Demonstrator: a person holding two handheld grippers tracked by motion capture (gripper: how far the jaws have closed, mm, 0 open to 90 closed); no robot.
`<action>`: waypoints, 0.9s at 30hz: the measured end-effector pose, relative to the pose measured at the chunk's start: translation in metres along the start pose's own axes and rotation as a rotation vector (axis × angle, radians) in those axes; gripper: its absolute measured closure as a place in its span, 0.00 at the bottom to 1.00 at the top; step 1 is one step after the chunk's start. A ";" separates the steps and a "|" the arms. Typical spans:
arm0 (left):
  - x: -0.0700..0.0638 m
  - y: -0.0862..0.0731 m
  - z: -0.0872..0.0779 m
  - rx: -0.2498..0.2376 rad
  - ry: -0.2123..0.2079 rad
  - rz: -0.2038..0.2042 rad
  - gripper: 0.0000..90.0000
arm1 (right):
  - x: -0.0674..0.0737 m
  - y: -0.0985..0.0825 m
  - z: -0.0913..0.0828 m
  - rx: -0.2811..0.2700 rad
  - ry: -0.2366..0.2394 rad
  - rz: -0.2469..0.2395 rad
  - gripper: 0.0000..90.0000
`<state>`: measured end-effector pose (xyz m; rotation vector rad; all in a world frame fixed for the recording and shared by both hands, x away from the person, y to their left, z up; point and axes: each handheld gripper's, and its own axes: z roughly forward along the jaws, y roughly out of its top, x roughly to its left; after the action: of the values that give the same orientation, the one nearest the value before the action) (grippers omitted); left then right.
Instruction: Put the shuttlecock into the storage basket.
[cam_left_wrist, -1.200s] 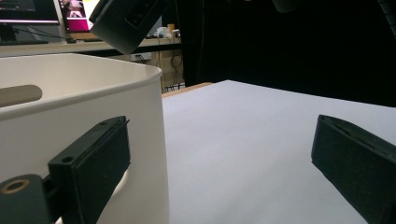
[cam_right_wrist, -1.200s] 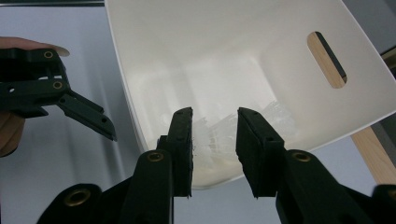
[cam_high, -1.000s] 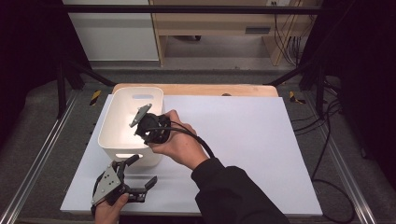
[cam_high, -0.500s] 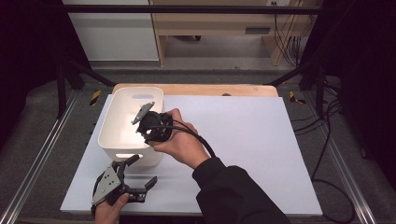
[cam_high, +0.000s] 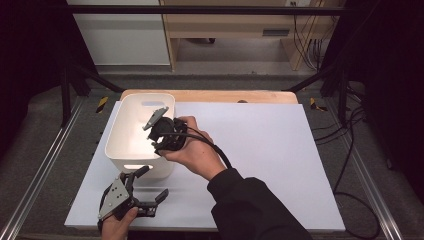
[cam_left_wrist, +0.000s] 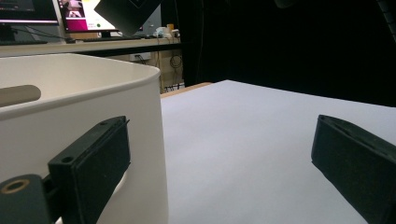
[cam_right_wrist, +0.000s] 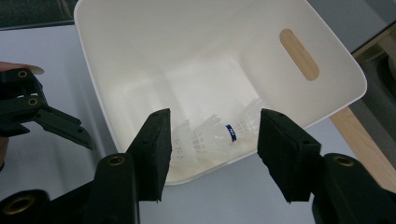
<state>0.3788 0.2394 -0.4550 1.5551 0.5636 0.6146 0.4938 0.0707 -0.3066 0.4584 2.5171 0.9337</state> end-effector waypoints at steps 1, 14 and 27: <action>0.000 0.000 0.000 0.000 0.000 0.000 0.05 | 0.000 0.000 0.000 -0.001 -0.002 0.001 0.48; 0.001 0.000 0.000 -0.002 0.000 0.000 0.05 | -0.006 -0.001 -0.004 -0.015 -0.019 0.057 0.31; 0.001 0.000 -0.001 -0.003 0.001 0.001 0.05 | -0.013 -0.004 -0.009 -0.041 -0.024 0.100 0.21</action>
<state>0.3791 0.2404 -0.4547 1.5527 0.5627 0.6164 0.5000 0.0572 -0.3002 0.5838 2.4678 1.0085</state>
